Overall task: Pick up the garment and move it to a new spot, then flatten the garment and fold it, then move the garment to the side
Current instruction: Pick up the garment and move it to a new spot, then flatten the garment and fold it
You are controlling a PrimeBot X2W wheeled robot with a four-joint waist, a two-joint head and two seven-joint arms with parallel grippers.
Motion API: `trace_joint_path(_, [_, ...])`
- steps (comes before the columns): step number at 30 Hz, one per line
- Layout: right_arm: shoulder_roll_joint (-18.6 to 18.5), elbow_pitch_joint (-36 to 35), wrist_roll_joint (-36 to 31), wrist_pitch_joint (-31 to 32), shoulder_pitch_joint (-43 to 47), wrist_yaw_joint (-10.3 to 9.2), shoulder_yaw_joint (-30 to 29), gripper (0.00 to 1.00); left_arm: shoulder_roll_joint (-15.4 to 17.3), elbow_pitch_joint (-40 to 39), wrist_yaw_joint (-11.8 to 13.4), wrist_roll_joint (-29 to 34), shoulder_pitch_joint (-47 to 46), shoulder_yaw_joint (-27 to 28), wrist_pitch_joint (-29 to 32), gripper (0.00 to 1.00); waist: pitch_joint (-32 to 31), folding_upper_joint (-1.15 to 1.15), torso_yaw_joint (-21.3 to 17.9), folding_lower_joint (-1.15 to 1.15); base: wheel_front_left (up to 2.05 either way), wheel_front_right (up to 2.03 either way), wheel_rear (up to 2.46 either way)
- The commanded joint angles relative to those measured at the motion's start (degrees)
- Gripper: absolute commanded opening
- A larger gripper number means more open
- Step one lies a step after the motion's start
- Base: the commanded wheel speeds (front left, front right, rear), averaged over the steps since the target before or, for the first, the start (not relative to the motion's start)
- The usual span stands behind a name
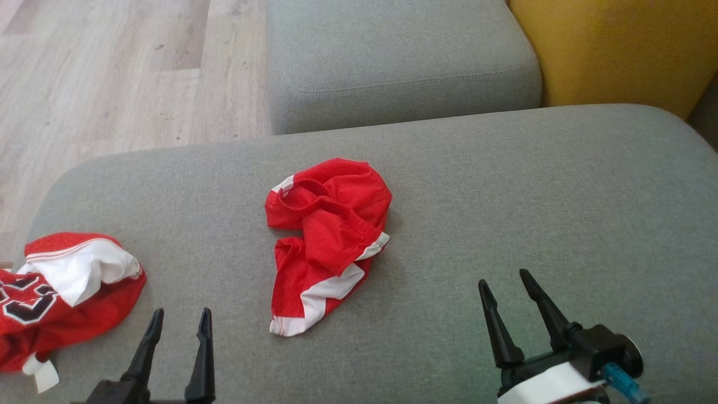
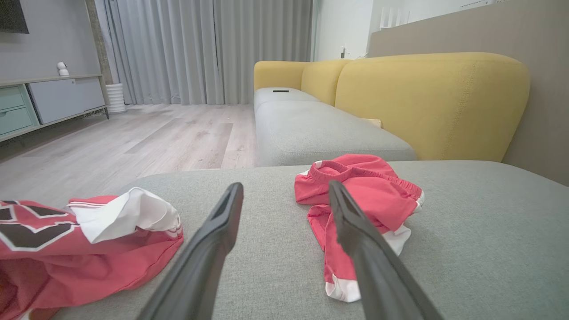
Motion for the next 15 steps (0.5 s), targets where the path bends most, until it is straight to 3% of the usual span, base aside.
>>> trace_joint_path(1, [-0.16, -1.67, 0.52, -0.21, -1.51, 0.37, 1.21, 1.00, -0.40, -1.52, 0.04, 0.13, -2.20, 1.40, -0.35, 1.00, -0.06, 0.00, 0.09, 0.00, 0.00, 0.00, 0.00])
trace_joint_path(15, [-0.16, -1.16, 0.88, -0.21, -1.42, 0.37, 0.36, 1.00, -0.41, -0.88, 0.33, 0.42, -2.43, 0.80, -0.35, 1.00, -0.50, 0.00, 0.57, 0.00, 0.00, 0.00, 0.00])
